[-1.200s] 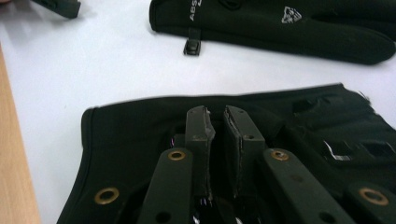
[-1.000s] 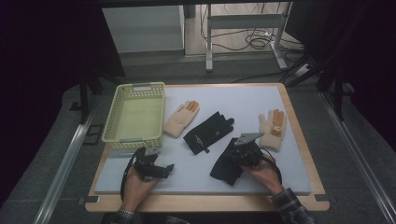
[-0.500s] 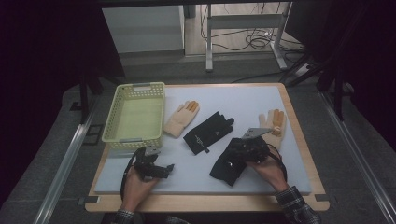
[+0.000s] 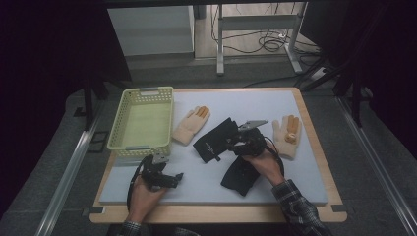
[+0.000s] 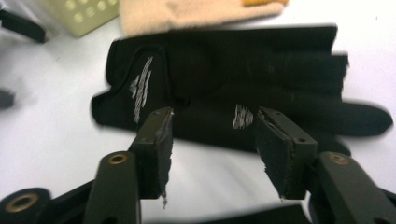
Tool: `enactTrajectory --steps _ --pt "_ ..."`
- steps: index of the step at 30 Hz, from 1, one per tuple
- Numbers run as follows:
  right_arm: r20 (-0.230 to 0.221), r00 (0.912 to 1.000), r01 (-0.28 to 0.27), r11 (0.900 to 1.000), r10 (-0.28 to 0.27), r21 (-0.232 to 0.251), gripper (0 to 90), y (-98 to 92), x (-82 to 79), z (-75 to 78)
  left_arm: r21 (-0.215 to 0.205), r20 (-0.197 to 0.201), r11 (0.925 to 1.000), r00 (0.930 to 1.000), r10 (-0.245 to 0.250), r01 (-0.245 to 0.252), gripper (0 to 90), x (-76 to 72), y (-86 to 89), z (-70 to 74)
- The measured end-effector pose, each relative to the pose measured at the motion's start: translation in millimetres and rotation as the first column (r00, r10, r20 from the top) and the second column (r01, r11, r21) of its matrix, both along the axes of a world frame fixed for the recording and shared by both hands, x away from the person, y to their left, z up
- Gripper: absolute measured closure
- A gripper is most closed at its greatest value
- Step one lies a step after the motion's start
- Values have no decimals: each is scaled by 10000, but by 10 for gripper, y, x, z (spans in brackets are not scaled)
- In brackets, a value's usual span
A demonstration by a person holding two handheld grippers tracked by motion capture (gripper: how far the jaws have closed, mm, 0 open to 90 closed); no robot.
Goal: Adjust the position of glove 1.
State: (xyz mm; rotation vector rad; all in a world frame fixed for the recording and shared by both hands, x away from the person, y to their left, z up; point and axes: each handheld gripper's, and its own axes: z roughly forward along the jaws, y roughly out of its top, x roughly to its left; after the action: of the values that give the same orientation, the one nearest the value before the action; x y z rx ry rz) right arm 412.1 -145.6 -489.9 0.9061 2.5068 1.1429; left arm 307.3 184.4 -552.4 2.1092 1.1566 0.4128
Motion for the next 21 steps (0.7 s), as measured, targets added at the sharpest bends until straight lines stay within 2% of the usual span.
enactTrajectory --steps 2,6,10,13,14,16,17,18,19,21 --pt "50 9999 107 9999 -107 -7 416 77 84 -2 -9 3 10000 10000 2 -2 28 0 -1 -1" --pt "-129 9991 397 9992 -398 -7 377 215 249 -30 -5 -3 10000 10000 -7 7 28 0 0 0" --pt "-248 9974 668 9968 -679 -436 341 362 372 -101 -5 -2 10000 10000 -7 7 28 0 1 0" --pt "-202 9963 817 9923 -840 -933 329 458 431 -178 -6 -2 10000 10000 -8 8 28 1 1 0" --pt "-202 9963 817 9923 -840 -933 329 458 431 -178 -6 -2 10000 10000 -8 8 28 1 1 0" --pt "-28 9970 762 9836 -777 -1633 333 536 466 -261 -6 -2 10000 10000 -8 8 28 0 1 0" --pt "36 9972 744 9800 -750 -1844 340 559 471 -284 -6 -2 10000 10000 -8 8 28 0 1 0" --pt "36 9972 744 9800 -750 -1844 340 559 471 -284 -10 1 10000 10000 -5 5 28 0 0 -1" --pt "77 9982 591 9792 -587 -1939 425 581 477 -310 -8 3 10000 10000 -6 6 28 0 0 -1" --pt "-186 9981 542 9831 -583 -1749 544 570 490 -311 -3 5 10000 10000 -7 7 28 0 0 -1"
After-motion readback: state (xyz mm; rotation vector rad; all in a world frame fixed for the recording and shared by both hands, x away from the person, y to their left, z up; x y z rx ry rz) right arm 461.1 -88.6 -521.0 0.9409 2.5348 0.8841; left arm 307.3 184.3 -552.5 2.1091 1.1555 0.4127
